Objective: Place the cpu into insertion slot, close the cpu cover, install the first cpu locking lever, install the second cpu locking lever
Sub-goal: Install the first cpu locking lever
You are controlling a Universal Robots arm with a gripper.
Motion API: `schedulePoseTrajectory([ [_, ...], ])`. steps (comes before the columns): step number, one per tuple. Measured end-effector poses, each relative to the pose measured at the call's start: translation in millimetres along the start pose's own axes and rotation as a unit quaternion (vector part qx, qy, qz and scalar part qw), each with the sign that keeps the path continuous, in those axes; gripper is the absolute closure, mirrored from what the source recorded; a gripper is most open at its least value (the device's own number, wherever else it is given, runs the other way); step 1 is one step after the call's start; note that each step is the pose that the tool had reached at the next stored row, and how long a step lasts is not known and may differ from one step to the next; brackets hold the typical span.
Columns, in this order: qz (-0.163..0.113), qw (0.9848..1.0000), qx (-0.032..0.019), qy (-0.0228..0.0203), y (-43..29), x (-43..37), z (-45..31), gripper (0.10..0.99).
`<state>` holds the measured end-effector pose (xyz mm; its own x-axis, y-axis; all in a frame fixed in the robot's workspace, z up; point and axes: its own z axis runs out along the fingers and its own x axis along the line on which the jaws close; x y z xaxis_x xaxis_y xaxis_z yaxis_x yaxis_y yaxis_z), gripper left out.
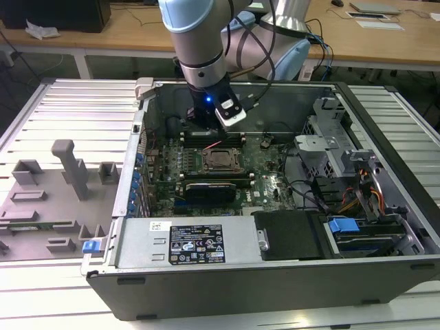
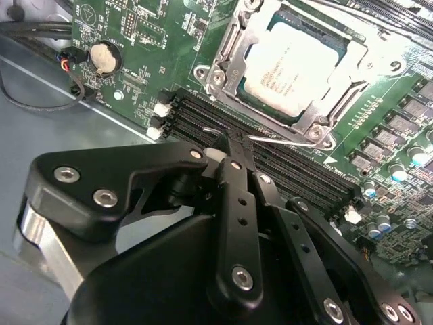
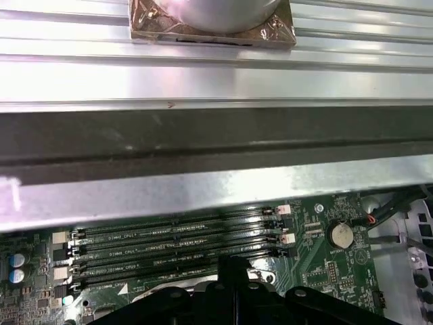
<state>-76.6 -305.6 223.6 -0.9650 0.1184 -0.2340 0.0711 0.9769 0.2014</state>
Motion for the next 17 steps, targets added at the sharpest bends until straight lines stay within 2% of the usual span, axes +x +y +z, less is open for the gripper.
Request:
schedulePoseTrajectory([
  [1, 0.001, 1.0, 0.0008, -0.0003, -0.2, 0.2, 0.9, 0.98],
  [3, 0.003, 1.0, 0.0054, -0.0018, -0.8, 0.9, 3.5, 0.98],
  [4, 0.004, 0.9999, 0.0102, -0.0026, -0.9, 1.1, 4.5, 0.98],
  [5, 0.004, 0.9998, 0.0182, -0.0039, -1.0, 1.3, 5.2, 0.98],
  [6, 0.004, 0.9997, 0.0225, -0.0048, -0.6, 1.5, 5.6, 0.98],
  [11, 0.004, 0.9997, 0.0235, -0.0052, -0.4, 1.5, 5.7, 0.98],
  [13, 0.003, 0.9996, 0.0224, -0.0151, -0.4, 2.2, 5.8, 0.98],
  [14, 0.002, 0.9995, 0.0218, -0.0223, -0.4, 2.5, 5.9, 0.98],
  [15, 0.005, 0.9994, 0.0224, -0.0242, -0.4, 2.6, 6.1, 0.98],
  [17, 0.029, 0.9987, 0.0289, -0.0288, -0.6, 2.8, 6.6, 0.98],
])
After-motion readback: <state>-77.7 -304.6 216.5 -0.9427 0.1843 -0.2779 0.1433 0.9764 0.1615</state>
